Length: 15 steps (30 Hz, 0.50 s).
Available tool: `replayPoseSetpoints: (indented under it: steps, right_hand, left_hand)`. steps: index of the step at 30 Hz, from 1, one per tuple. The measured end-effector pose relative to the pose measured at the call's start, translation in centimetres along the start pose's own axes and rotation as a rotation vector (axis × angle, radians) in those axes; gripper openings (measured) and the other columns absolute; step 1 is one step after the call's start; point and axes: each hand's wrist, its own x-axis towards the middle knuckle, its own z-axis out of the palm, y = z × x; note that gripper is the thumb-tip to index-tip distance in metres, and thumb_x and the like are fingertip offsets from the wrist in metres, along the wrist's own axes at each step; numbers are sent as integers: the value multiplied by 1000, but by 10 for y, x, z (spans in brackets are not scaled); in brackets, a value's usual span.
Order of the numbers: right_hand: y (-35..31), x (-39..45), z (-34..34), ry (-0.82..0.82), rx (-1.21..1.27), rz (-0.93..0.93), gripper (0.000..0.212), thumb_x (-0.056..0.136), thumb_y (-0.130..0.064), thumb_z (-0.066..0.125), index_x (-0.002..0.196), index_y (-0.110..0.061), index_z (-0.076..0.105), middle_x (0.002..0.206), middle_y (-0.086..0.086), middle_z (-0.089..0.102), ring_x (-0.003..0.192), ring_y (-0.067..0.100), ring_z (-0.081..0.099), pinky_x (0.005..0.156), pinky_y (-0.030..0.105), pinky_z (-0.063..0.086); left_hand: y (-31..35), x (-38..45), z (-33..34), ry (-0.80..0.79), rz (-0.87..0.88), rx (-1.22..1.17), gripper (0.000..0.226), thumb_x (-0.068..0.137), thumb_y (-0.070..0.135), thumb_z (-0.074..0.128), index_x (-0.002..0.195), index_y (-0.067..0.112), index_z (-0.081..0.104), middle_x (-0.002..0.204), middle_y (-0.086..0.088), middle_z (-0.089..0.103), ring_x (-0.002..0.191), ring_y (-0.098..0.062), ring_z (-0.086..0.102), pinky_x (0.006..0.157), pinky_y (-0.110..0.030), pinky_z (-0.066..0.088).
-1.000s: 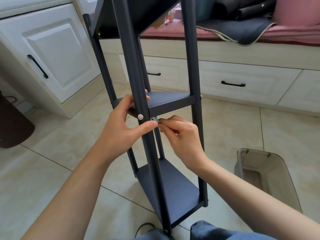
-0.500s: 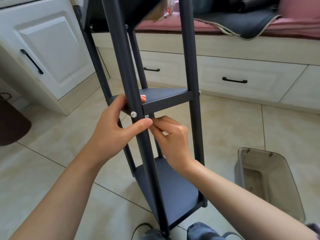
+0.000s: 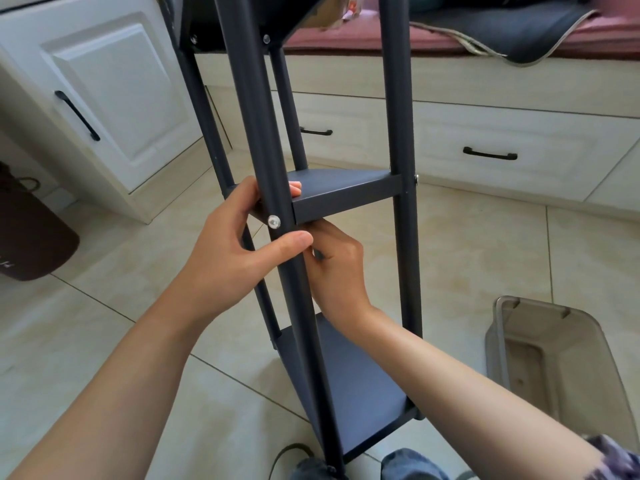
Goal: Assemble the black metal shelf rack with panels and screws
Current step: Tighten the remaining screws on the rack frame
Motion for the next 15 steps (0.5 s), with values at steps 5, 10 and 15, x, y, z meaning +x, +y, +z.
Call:
replayPoseSetpoints:
  steps: [5,10,15]
  right_hand:
    - [-7,-10,-23,-31,-113,11,15,94,2,57,99,0,72,81,-16,51,75,-3,52,69,10,36]
    - [-25,-6,-50,-118,-137,51,16,96,2,57,97,-1,73,83,8,61,70,17,53,62,24,41]
    - [-38,2,-61,-196,-222,50,18,97,-2,58,99,-2,75,81,7,58,67,13,48,64,14,36]
  left_hand:
    - [0,-2,-2,5,-6,-11,47,76,45,73,120,32,60,122,9,65,119,-15,58,102,-31,46]
    - [0,-3,-3,6,-20,-22,49,76,45,73,121,29,60,120,10,66,119,-15,58,103,-32,45]
    - [2,-4,-1,9,-21,-22,45,76,45,72,117,33,60,117,12,66,115,-14,59,102,-32,47]
